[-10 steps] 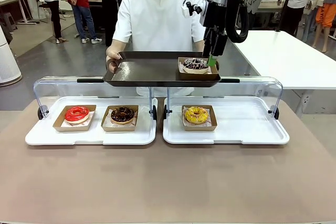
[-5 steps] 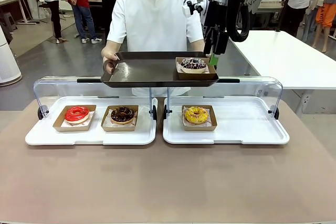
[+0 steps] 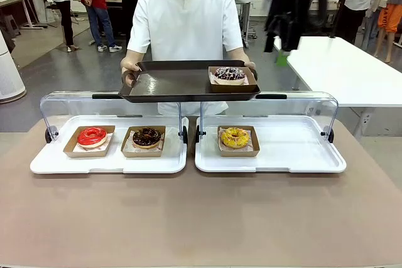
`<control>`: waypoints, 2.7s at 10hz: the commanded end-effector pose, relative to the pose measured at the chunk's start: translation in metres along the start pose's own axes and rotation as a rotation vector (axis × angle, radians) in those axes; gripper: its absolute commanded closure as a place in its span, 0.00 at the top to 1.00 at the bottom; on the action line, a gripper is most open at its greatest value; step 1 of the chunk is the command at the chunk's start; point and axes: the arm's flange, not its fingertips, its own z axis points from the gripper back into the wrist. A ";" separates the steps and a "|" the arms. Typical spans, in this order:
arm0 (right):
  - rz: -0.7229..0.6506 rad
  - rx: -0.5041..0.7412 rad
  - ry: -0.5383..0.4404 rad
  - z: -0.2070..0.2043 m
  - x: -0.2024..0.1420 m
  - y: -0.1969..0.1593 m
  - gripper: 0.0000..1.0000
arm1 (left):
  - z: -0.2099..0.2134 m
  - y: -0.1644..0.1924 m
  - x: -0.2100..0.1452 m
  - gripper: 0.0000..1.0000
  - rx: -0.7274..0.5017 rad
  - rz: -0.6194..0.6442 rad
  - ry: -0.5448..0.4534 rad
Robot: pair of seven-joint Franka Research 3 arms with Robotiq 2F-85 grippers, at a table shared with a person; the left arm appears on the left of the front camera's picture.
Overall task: Provide the desired donut to the person.
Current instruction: Place the picked Paper togo box onto the Handle tray extended by the person, then pick up and lift the Paper togo box containing the Donut pointed at by the person.
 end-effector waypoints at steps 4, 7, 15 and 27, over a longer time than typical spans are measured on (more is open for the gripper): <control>-0.126 -0.097 -0.021 0.019 -0.100 0.079 1.00 | 0.001 0.000 0.001 1.00 -0.001 -0.007 -0.017; -0.149 -0.101 -0.031 0.000 -0.126 0.086 1.00 | 0.001 0.000 0.001 1.00 -0.001 -0.007 -0.017; -0.181 -0.085 -0.024 -0.010 -0.132 0.080 1.00 | 0.001 0.000 0.001 1.00 -0.001 -0.007 -0.017; -0.181 -0.085 -0.024 -0.010 -0.132 0.080 1.00 | 0.001 0.000 0.001 1.00 -0.001 -0.007 -0.017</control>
